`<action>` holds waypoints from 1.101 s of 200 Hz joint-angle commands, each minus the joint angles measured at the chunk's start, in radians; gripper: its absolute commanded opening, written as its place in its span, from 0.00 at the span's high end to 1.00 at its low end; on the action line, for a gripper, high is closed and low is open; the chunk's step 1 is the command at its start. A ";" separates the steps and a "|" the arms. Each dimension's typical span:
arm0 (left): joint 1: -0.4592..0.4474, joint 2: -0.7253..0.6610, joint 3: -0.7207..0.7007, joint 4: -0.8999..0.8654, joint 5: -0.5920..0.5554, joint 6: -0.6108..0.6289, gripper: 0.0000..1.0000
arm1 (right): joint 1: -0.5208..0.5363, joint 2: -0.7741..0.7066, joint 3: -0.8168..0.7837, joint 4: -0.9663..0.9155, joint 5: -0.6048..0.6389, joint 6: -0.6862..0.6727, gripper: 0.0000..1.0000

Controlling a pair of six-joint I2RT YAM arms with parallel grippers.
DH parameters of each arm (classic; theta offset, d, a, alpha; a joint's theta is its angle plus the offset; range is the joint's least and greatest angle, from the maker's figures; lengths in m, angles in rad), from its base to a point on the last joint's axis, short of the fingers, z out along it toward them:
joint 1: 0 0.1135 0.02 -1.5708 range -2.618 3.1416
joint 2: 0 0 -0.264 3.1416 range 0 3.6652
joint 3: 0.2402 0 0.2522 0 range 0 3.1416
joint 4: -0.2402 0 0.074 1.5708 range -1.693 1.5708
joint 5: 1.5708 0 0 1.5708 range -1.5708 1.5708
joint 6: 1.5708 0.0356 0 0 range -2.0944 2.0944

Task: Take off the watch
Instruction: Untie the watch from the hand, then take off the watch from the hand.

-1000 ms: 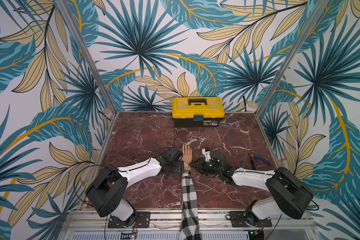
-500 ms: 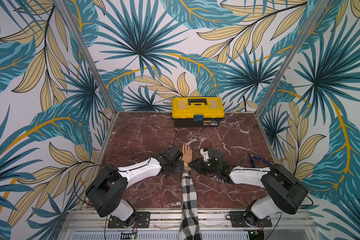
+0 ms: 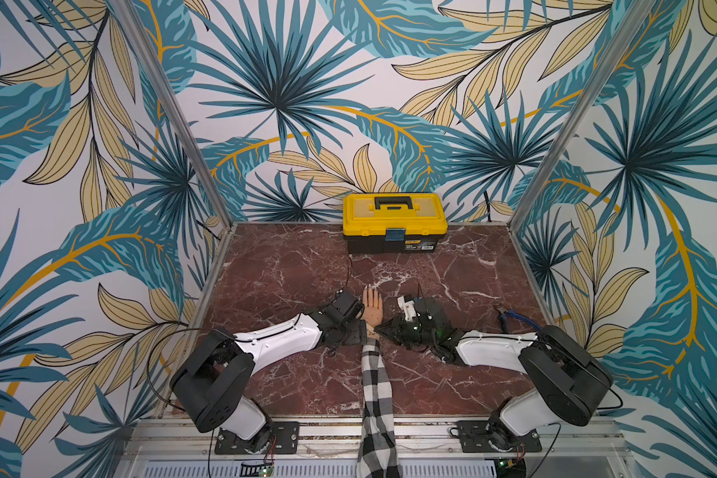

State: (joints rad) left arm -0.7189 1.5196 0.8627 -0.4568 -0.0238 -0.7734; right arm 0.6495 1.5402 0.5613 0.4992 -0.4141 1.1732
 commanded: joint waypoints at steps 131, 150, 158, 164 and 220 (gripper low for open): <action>0.043 -0.050 -0.034 -0.005 -0.008 0.016 0.13 | 0.001 -0.038 0.077 -0.057 -0.035 -0.029 1.00; 0.059 -0.057 -0.037 -0.005 -0.013 0.013 0.13 | 0.001 -0.041 0.104 -0.085 -0.048 -0.043 1.00; 0.072 -0.062 -0.041 -0.005 -0.010 0.013 0.12 | 0.002 -0.042 0.116 -0.097 -0.051 -0.048 1.00; 0.083 -0.066 -0.043 -0.004 -0.008 0.013 0.12 | 0.001 -0.044 0.127 -0.110 -0.054 -0.054 1.00; 0.203 -0.130 -0.056 -0.005 0.008 0.050 0.07 | 0.001 -0.054 0.253 -0.232 -0.080 -0.101 1.00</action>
State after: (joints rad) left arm -0.5583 1.4357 0.8146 -0.4610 -0.0196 -0.7551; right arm 0.6495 1.5120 0.7612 0.3313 -0.4709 1.1149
